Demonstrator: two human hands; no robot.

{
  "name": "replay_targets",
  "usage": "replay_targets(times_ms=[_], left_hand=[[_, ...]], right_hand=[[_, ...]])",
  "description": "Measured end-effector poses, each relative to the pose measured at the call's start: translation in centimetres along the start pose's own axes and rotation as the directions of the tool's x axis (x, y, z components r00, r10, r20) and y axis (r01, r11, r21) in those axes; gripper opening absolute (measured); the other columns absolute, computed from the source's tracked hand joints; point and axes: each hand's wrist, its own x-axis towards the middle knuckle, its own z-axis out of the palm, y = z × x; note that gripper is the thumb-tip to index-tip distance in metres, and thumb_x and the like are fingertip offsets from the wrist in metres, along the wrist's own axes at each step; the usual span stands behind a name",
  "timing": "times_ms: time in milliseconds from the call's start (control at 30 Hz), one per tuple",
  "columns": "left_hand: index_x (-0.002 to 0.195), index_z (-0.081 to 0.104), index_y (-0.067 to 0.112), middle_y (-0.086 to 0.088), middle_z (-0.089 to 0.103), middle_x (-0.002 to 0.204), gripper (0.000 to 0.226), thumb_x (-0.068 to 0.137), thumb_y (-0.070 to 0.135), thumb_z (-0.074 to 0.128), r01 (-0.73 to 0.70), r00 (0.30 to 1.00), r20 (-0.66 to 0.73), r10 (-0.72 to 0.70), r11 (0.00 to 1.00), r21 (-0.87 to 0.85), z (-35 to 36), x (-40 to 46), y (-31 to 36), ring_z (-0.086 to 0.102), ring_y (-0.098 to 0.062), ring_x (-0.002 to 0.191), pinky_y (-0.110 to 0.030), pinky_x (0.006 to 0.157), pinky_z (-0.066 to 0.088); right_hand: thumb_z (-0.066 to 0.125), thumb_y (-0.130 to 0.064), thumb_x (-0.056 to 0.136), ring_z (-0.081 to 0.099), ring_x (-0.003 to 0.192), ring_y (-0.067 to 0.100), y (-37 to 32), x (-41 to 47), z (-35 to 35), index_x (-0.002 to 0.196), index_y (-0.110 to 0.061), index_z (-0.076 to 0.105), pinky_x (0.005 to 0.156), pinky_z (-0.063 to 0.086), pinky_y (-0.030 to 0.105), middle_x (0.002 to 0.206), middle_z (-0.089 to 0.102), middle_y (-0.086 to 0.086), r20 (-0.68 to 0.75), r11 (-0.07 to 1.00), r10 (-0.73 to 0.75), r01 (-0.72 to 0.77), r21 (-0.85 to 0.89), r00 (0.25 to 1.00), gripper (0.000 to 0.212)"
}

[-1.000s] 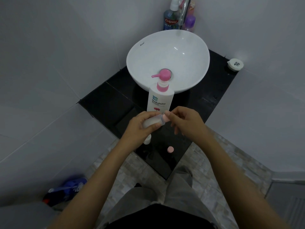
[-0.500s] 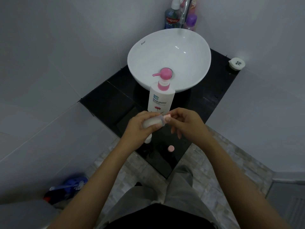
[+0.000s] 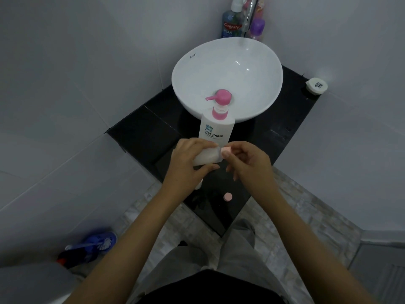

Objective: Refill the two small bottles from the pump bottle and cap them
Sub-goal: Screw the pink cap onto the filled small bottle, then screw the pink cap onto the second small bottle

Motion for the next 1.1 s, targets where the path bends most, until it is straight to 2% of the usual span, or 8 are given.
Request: replay_targets(times_ms=[100, 167, 300, 400, 567, 733, 900, 1100], left_hand=[[0.132, 0.051, 0.027, 0.011, 0.054, 0.124, 0.067, 0.071, 0.026, 0.079, 0.147, 0.986, 0.091, -0.137, 0.984, -0.105, -0.7, -0.3, -1.1, 0.046, -0.005, 0.114, -0.011, 0.095, 0.035], [0.130, 0.054, 0.027, 0.010, 0.058, 0.120, 0.063, 0.073, 0.023, 0.078, 0.230, 0.970, 0.120, -0.213, 0.960, -0.159, -1.1, -0.9, -2.3, 0.050, -0.002, 0.113, -0.004, 0.092, 0.037], [0.121, 0.061, 0.024, 0.006, 0.061, 0.116, 0.048, 0.075, 0.022, 0.076, 0.346, 0.932, 0.167, -0.322, 0.928, -0.140, -1.4, -2.3, -4.7, 0.055, -0.008, 0.110, -0.024, 0.095, 0.043], [0.121, 0.061, 0.020, -0.001, 0.061, 0.118, 0.052, 0.072, 0.016, 0.078, 0.399, 0.902, 0.227, -0.367, 0.909, -0.115, -0.9, -3.2, -6.3, 0.055, -0.015, 0.112, -0.031, 0.098, 0.044], [0.123, 0.060, 0.018, -0.003, 0.061, 0.118, 0.058, 0.069, 0.011, 0.080, 0.429, 0.882, 0.258, -0.395, 0.899, -0.090, 0.2, -3.7, -8.1, 0.054, -0.014, 0.110, -0.017, 0.092, 0.043], [0.121, 0.061, 0.017, -0.002, 0.061, 0.117, 0.058, 0.068, 0.008, 0.081, 0.430, 0.878, 0.268, -0.396, 0.899, -0.079, 1.1, -3.5, -8.7, 0.055, -0.015, 0.109, -0.010, 0.087, 0.039], [0.119, 0.063, 0.013, -0.002, 0.061, 0.114, 0.057, 0.066, 0.005, 0.081, 0.418, 0.879, 0.288, -0.381, 0.905, -0.079, 1.9, -3.1, -8.8, 0.055, -0.004, 0.099, 0.001, 0.081, 0.038], [0.113, 0.066, 0.012, -0.005, 0.063, 0.108, 0.049, 0.067, 0.003, 0.080, 0.420, 0.878, 0.296, -0.376, 0.902, -0.102, 2.6, -2.8, -9.0, 0.059, -0.016, 0.101, -0.012, 0.087, 0.042]], right_hand=[[0.063, -0.020, 0.089, 0.055, 0.069, -0.001, 0.5, 0.2, -0.3, 0.104, -0.013, 0.065, 0.060, 0.043, 0.007, 0.087, 0.060, -0.003, 0.012, 0.933, -0.180, 0.175, -0.315, 0.984, 0.017], [0.062, -0.017, 0.089, 0.050, 0.071, 0.000, 1.2, 0.3, -0.2, 0.107, -0.009, 0.065, 0.067, 0.040, 0.006, 0.091, 0.056, -0.001, 0.090, 0.857, -0.234, 0.249, -0.451, 0.968, 0.020], [0.056, -0.018, 0.092, 0.058, 0.083, 0.019, 3.4, 0.0, 1.1, 0.118, -0.007, 0.061, 0.074, 0.049, 0.030, 0.109, 0.056, 0.008, 0.217, 0.785, -0.128, 0.233, -0.575, 0.968, 0.028], [0.054, -0.018, 0.093, 0.061, 0.090, 0.027, 5.0, -0.1, 2.2, 0.126, -0.009, 0.056, 0.070, 0.044, 0.028, 0.117, 0.054, 0.010, 0.307, 0.702, -0.065, 0.262, -0.662, 0.950, 0.035], [0.055, -0.014, 0.092, 0.060, 0.091, 0.026, 6.6, 0.0, 3.1, 0.131, -0.012, 0.052, 0.070, 0.038, 0.025, 0.119, 0.053, 0.009, 0.381, 0.616, -0.019, 0.311, -0.724, 0.924, 0.040], [0.055, -0.021, 0.091, 0.061, 0.088, 0.024, 6.7, 0.2, 3.3, 0.131, -0.015, 0.053, 0.066, 0.040, 0.025, 0.114, 0.055, 0.006, 0.374, 0.605, -0.043, 0.322, -0.728, 0.926, 0.041], [0.058, -0.028, 0.089, 0.061, 0.097, 0.022, 6.9, 0.1, 2.8, 0.142, -0.022, 0.038, 0.068, 0.039, 0.024, 0.122, 0.054, 0.003, 0.353, 0.598, -0.006, 0.286, -0.749, 0.936, 0.057], [0.064, -0.033, 0.086, 0.059, 0.103, 0.021, 7.5, -0.6, 1.2, 0.140, -0.023, 0.040, 0.078, 0.050, 0.031, 0.122, 0.053, 0.003, 0.236, 0.655, 0.074, 0.131, -0.744, 0.969, 0.060]])
